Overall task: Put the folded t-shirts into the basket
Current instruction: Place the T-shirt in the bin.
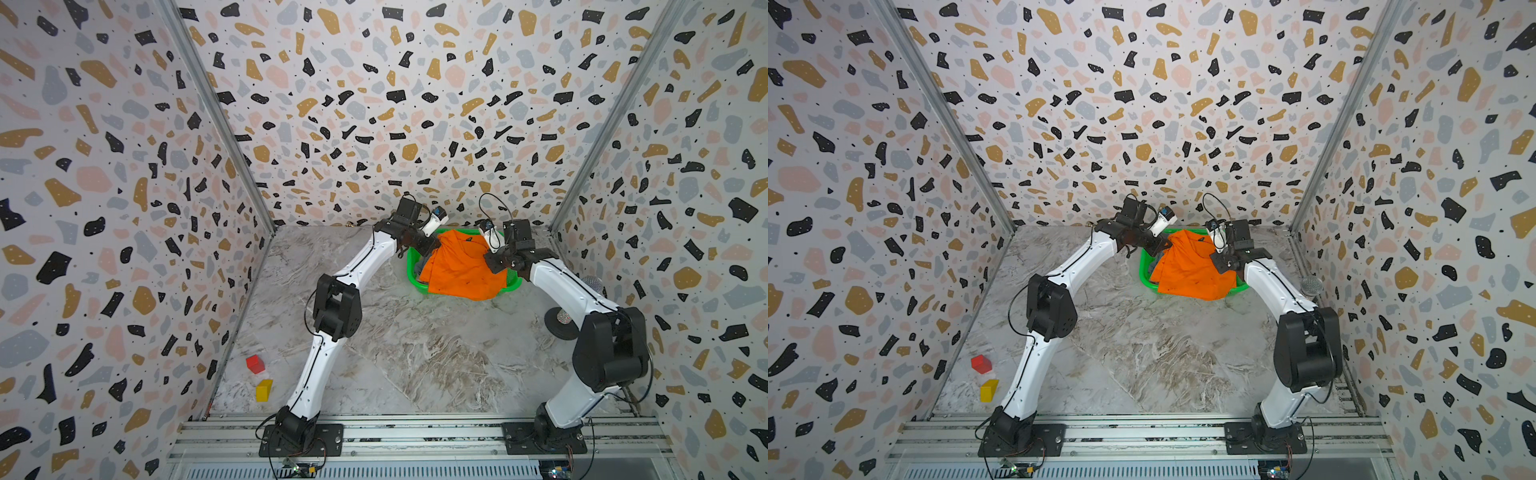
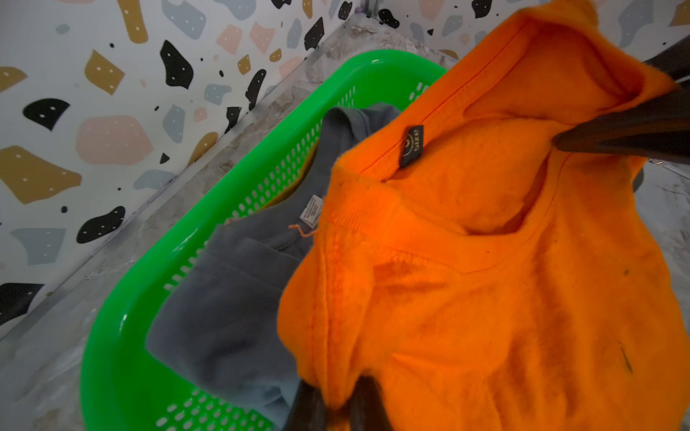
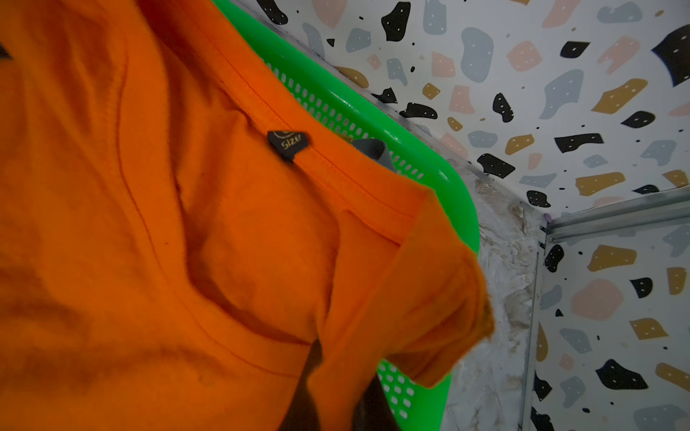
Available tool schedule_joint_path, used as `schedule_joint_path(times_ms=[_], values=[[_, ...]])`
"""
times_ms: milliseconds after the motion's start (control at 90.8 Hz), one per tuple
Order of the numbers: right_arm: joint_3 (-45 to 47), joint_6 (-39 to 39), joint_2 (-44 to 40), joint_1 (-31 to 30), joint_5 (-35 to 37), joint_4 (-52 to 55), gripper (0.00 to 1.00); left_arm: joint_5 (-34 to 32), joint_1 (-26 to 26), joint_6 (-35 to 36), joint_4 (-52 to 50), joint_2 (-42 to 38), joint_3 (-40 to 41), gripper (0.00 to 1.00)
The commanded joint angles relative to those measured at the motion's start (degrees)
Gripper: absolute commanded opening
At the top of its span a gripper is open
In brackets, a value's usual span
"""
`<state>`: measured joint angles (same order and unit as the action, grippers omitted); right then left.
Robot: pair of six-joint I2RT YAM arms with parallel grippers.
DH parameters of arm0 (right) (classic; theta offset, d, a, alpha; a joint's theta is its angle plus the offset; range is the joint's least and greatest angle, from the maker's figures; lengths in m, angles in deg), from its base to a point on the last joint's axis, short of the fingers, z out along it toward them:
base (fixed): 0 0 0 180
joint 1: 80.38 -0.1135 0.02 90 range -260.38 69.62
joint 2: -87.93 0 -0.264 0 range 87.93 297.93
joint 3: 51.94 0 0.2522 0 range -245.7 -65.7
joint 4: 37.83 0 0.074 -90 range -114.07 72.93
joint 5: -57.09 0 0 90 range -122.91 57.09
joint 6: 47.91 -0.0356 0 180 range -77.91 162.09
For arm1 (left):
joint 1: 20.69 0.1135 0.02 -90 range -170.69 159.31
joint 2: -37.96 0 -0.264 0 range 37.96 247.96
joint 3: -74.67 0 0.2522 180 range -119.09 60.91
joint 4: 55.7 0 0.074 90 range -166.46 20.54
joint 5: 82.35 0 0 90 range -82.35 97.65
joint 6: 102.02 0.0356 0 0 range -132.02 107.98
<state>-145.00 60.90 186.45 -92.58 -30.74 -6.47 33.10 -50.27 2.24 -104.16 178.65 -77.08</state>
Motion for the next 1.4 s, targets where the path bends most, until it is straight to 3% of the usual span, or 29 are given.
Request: schedule_joint_path(times_ms=[0, 231, 429, 738, 903, 1068, 1200, 1387], values=[[-4.8, 1.5, 2.6, 0.5, 1.5, -1.9, 0.01, -2.6, -0.1, 1.4, 0.8, 0.9, -3.5, 0.00], [-16.6, 4.6, 12.7, 1.6, 0.6, 4.4, 0.05, -6.2, 0.3, 3.5, 1.0, 2.8, -4.6, 0.00], [-22.8, 6.9, 16.5, 1.7, 0.1, 7.7, 0.04, -6.6, 0.7, 2.6, -0.2, 3.9, -7.3, 0.00], [-26.3, 9.3, 19.5, 2.1, 1.2, 11.0, 0.06, -9.5, 1.1, 3.4, -0.2, 4.3, -7.1, 0.00], [-27.4, 10.7, 22.2, 2.3, 2.4, 11.2, 0.14, -13.1, 1.4, 4.0, -0.1, 5.6, -6.6, 0.00], [-33.3, 11.6, 26.8, 2.5, 3.8, 16.3, 0.30, -16.3, 1.4, 5.2, -0.5, 6.9, -6.5, 0.00], [-34.2, 12.1, 26.6, 2.8, 4.8, 17.4, 0.46, -18.1, 1.5, 5.6, -0.8, 6.8, -6.0, 0.32], [-33.3, 12.2, 21.4, 3.0, 4.2, 18.5, 0.55, -19.9, 1.5, 5.8, -2.1, 3.9, -6.1, 0.55]])
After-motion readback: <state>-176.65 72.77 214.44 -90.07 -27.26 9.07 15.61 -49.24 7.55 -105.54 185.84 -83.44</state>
